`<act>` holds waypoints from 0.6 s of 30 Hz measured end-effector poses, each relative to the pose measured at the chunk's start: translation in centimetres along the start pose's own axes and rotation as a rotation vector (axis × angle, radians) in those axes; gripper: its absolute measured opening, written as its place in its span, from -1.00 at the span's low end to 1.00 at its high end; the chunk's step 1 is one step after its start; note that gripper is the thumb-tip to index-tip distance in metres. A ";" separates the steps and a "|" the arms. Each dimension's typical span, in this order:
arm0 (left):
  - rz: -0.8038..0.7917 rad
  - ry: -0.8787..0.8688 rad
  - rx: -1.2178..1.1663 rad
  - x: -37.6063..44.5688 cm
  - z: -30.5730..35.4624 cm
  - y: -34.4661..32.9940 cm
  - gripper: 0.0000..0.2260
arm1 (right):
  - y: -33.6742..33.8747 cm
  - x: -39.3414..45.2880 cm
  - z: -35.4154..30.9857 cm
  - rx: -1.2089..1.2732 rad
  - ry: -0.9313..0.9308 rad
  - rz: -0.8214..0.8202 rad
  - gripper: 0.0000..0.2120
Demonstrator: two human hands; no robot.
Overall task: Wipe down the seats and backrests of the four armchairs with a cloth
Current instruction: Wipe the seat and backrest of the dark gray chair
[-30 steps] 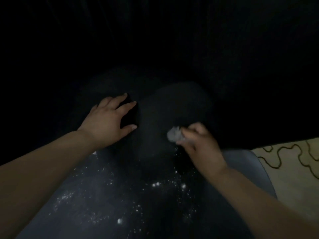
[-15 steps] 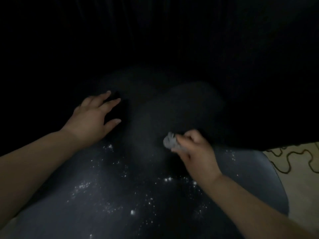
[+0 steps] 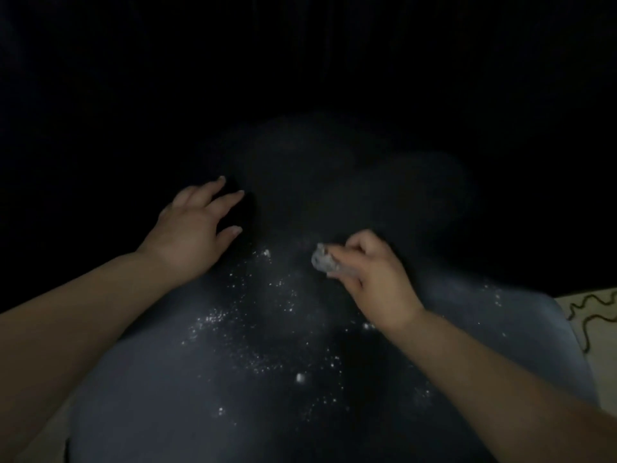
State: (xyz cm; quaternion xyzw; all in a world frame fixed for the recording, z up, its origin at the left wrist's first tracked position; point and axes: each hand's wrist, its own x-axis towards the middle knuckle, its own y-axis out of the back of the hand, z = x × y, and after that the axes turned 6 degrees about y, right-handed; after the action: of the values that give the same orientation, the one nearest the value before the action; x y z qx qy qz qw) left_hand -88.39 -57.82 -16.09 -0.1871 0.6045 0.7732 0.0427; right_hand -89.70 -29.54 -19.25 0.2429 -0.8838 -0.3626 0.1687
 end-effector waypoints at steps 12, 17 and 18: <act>-0.035 0.124 -0.079 -3.0 -4.9 -0.6 -0.44 | -4.1 7.2 -2.0 -0.039 -0.047 0.052 -0.78; -0.051 0.112 -0.083 -4.1 -5.6 -1.5 -0.40 | -4.0 2.5 -4.5 0.078 0.063 -0.143 -0.75; -0.059 0.105 -0.086 -4.2 -5.8 -1.6 -0.39 | -3.9 3.5 -4.4 0.084 0.039 -0.113 -0.76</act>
State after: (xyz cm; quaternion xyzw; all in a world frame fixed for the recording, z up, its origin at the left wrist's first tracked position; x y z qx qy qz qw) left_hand -82.64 -62.22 -17.26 -0.2465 0.5664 0.7860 0.0256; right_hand -89.33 -36.33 -18.65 0.3065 -0.8796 -0.3292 0.1546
